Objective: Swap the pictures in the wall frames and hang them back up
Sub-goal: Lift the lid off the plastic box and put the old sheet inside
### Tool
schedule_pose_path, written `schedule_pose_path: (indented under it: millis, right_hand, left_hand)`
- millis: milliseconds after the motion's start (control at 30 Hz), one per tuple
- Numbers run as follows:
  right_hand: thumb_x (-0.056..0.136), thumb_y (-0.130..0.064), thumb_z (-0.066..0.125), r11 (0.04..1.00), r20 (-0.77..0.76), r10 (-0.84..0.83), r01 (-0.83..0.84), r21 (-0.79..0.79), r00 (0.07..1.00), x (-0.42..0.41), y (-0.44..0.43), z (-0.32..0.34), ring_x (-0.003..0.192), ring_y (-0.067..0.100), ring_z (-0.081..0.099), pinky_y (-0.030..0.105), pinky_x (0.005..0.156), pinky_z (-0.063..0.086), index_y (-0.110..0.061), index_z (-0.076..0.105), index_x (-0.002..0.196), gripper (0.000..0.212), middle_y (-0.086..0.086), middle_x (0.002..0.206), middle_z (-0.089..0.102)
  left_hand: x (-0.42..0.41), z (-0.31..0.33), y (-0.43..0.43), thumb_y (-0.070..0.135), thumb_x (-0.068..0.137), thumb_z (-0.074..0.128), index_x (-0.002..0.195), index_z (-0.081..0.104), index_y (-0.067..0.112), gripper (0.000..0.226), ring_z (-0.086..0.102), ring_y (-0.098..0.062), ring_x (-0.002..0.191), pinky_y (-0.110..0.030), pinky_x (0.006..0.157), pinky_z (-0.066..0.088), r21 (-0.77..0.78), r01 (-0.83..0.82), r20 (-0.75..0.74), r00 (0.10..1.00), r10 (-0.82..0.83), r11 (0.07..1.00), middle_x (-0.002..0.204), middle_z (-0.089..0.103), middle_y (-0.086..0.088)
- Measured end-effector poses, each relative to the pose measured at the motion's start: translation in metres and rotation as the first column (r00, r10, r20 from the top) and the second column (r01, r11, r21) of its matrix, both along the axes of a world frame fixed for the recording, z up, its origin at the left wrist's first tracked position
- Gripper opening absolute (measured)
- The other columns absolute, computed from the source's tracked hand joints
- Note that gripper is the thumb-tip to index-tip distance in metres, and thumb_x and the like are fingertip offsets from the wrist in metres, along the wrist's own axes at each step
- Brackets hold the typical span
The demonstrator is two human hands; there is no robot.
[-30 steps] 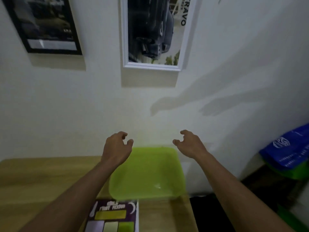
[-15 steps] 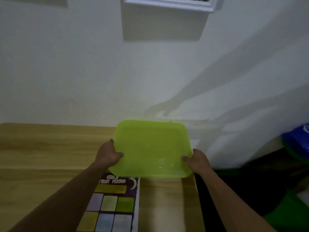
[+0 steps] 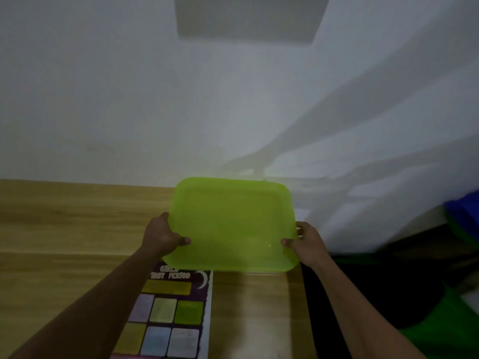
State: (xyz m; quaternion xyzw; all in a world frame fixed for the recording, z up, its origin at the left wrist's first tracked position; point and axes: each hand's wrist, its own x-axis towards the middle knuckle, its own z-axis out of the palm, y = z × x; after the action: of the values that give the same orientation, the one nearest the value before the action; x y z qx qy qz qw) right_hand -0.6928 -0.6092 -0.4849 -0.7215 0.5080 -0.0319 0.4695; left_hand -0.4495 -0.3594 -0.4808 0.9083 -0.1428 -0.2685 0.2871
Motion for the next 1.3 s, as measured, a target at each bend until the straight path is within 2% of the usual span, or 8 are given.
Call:
schedule_pose_path:
  millis: [367,500,567,700,867,967,1133,1300]
  right_hand:
    - [0.069,-0.001,0.086,0.998,0.174,-0.025,0.015,0.06,0.984,-0.005,-0.003,0.003,0.092,0.025,0.064,0.049,0.083,0.057,-0.013,0.054,0.123,0.064,0.007,0.113,0.059]
    - [0.069,0.003,0.085,0.992,0.201,0.063,-0.083,0.092,0.978,0.0,-0.001,0.022,0.096,0.026,0.059,0.039,0.079,0.052,-0.032,0.049,0.129,0.078,0.002,0.102,0.058]
    - [0.066,0.0,0.088,0.986,0.18,0.111,-0.131,0.103,0.977,0.002,0.003,0.034,0.1,0.028,0.06,0.037,0.081,0.051,-0.027,0.045,0.143,0.092,0.005,0.106,0.058]
    - [0.057,-0.001,0.092,0.963,0.195,0.151,-0.189,0.194,0.969,0.022,0.025,0.055,0.097,0.028,0.066,0.04,0.079,0.055,-0.022,0.042,0.146,0.104,0.009,0.103,0.064]
    - [0.073,-0.011,0.086,0.964,0.26,0.159,-0.207,0.169,0.952,0.07,0.071,0.081,0.088,0.028,0.07,0.048,0.081,0.058,-0.014,0.054,0.129,0.064,0.015,0.095,0.067]
    - [0.071,-0.003,0.085,0.967,0.265,0.188,-0.225,0.117,0.946,0.106,0.113,0.084,0.083,0.029,0.065,0.047,0.077,0.058,-0.009,0.055,0.133,0.07,0.02,0.091,0.063]
    - [0.075,0.001,0.081,0.95,0.249,0.254,-0.29,0.118,0.935,0.172,0.196,0.072,0.082,0.029,0.065,0.039,0.075,0.057,-0.015,0.048,0.144,0.078,0.01,0.081,0.058]
    - [0.08,-0.004,0.079,0.946,0.29,0.214,-0.271,0.175,0.933,0.247,0.273,0.045,0.076,0.0,0.056,0.007,0.049,0.044,-0.012,0.041,0.148,0.078,-0.012,0.087,0.056]
  left_hand:
    - [0.0,0.006,0.004,0.021,0.052,0.094,0.13,0.05,0.006,0.091,0.06,-0.036,0.104,-0.042,0.083,0.052,-0.076,-0.042,0.032,0.999,0.045,0.996,0.119,0.063,-0.015]
    - [0.011,0.02,0.02,0.036,0.035,0.088,0.151,0.026,0.025,0.131,0.058,-0.036,0.111,-0.05,0.09,0.052,-0.109,-0.029,-0.011,1.0,0.028,0.994,0.13,0.057,-0.011]
    - [0.018,0.03,0.034,0.034,0.035,0.089,0.155,0.015,0.029,0.14,0.054,-0.035,0.118,-0.05,0.094,0.05,-0.133,-0.035,-0.061,0.998,0.027,0.991,0.137,0.052,-0.009]
    - [0.034,0.056,0.076,0.035,0.032,0.091,0.153,0.023,0.03,0.139,0.057,-0.028,0.114,-0.048,0.092,0.052,-0.186,-0.043,-0.139,0.99,0.017,0.982,0.134,0.057,-0.002]
    - [0.061,0.083,0.139,0.005,0.06,0.089,0.148,0.034,0.025,0.106,0.056,-0.024,0.102,-0.035,0.078,0.047,-0.243,-0.094,-0.215,0.976,0.041,0.966,0.118,0.06,0.0]
    - [0.092,0.088,0.183,0.002,0.062,0.087,0.138,0.045,0.027,0.09,0.059,-0.023,0.099,-0.035,0.079,0.048,-0.233,-0.062,-0.192,0.981,0.017,0.971,0.11,0.064,0.003]
    - [0.155,0.079,0.267,-0.002,0.06,0.088,0.13,0.049,0.029,0.086,0.061,-0.024,0.101,-0.032,0.073,0.05,-0.24,-0.049,-0.186,0.982,0.004,0.969,0.107,0.065,0.005]
    - [0.227,0.047,0.34,0.013,0.049,0.095,0.14,0.043,0.032,0.107,0.061,-0.028,0.103,-0.045,0.086,0.052,-0.174,-0.046,-0.189,0.982,0.013,0.984,0.116,0.064,0.0]
